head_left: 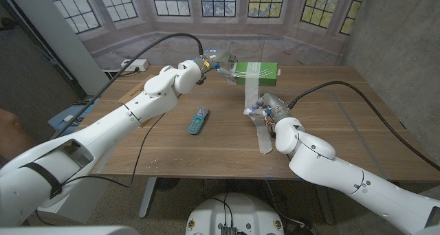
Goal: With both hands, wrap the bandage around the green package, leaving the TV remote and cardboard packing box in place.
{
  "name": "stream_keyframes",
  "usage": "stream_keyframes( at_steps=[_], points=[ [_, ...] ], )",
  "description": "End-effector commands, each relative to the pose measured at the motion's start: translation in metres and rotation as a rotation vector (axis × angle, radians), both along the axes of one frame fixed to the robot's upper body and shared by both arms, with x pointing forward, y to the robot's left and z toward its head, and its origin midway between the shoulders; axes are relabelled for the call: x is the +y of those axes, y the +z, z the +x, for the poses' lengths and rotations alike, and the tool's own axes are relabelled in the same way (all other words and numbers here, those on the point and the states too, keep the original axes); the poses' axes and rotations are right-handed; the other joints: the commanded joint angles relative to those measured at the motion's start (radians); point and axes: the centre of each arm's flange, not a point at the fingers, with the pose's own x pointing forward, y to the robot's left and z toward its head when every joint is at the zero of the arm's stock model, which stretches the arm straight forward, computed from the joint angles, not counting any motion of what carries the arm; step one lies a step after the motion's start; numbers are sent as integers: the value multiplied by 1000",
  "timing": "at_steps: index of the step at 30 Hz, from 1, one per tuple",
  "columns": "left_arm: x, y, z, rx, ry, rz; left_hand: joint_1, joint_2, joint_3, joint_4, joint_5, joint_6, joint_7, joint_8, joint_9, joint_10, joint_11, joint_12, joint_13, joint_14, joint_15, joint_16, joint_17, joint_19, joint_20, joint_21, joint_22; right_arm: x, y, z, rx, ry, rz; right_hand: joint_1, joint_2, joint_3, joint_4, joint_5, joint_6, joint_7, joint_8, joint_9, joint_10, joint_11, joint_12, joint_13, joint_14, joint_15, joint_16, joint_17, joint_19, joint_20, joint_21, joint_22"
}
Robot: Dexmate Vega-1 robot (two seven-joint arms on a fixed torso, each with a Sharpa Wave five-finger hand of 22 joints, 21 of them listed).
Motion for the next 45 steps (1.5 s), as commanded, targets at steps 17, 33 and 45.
stream_keyframes(
  at_steps=[17,33,45],
  points=[
    [-7,-3,-5,38,-27,-11,3,66,2,4,4,63,16,113,5,2,11,6,7,1,6,-1,5,-2,5,-1,4,-19,-15,43,14,-56,92,19,1,-3,5,6,15,-15,3,4,8,-11,9,3,15,-114,2,7,11,-14,7,4],
    [-9,-6,-6,67,-51,-10,2,66,4,4,5,61,16,113,5,3,10,6,8,1,6,-3,4,-2,5,-1,4,-31,-20,60,25,-84,125,23,-1,-4,4,5,15,-19,1,4,7,-13,9,5,13,-115,-2,8,10,-17,6,4],
    [-3,-14,-4,115,-54,-3,-7,66,2,7,4,58,17,113,6,-1,12,4,9,-3,9,-4,5,-6,6,-2,4,-40,-15,73,34,-93,122,25,-1,-5,6,4,17,-19,0,5,6,-16,7,6,13,-115,-5,11,8,-18,6,4]
  ],
)
